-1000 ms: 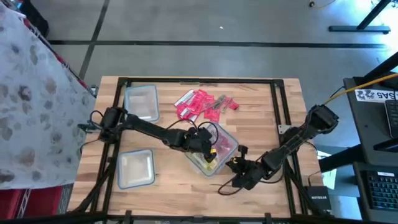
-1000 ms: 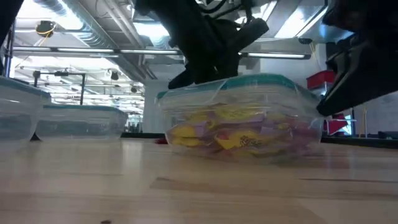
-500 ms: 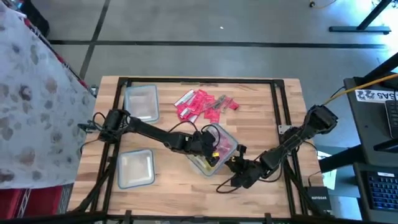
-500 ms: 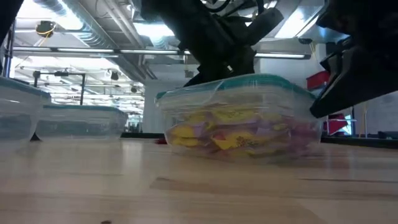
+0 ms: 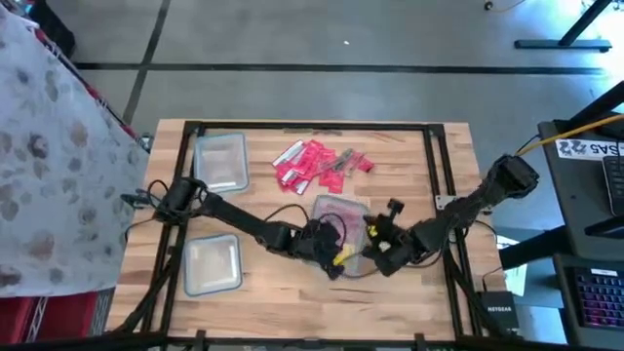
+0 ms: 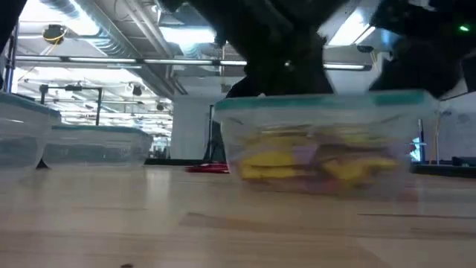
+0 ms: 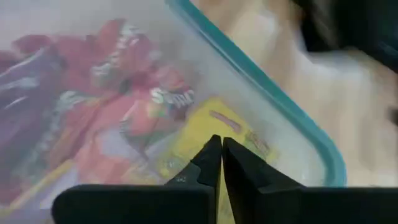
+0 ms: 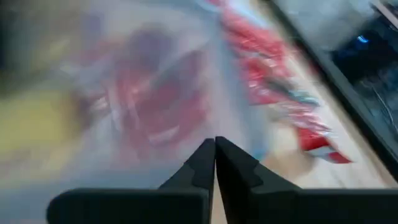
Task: Sort candy
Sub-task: Close the right transparent bin
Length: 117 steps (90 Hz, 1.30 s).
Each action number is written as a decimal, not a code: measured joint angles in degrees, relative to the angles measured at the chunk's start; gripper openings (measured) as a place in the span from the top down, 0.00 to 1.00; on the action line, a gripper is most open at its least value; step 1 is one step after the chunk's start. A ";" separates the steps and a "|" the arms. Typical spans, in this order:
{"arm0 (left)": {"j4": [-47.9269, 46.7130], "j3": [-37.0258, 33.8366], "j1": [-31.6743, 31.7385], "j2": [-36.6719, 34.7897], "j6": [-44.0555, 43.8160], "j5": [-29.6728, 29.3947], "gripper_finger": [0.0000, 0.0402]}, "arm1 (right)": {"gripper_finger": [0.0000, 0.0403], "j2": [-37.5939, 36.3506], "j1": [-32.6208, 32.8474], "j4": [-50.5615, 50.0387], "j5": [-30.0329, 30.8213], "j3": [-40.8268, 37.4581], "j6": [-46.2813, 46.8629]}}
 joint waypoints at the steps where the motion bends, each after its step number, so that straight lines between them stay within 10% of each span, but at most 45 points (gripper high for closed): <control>1: -0.11 0.17 -0.06 -0.05 0.35 0.05 1.00 | 1.00 -0.34 0.09 -0.19 -0.13 -0.07 0.18; 31: -4.16 8.94 -1.68 -0.51 13.47 -12.89 1.00 | 1.00 -8.02 6.98 8.08 -15.12 0.02 -3.64; 53: -18.11 10.58 0.13 -0.13 10.47 -10.44 1.00 | 1.00 -3.83 12.15 14.38 -28.17 -0.02 -3.39; 85: -27.74 8.08 0.19 0.35 -1.62 -5.24 1.00 | 1.00 1.75 1.09 11.16 -24.21 -0.05 0.01; 117: -25.29 10.48 -3.75 0.56 -2.66 -4.81 1.00 | 1.00 -3.00 -6.15 3.44 -2.06 -0.09 -7.24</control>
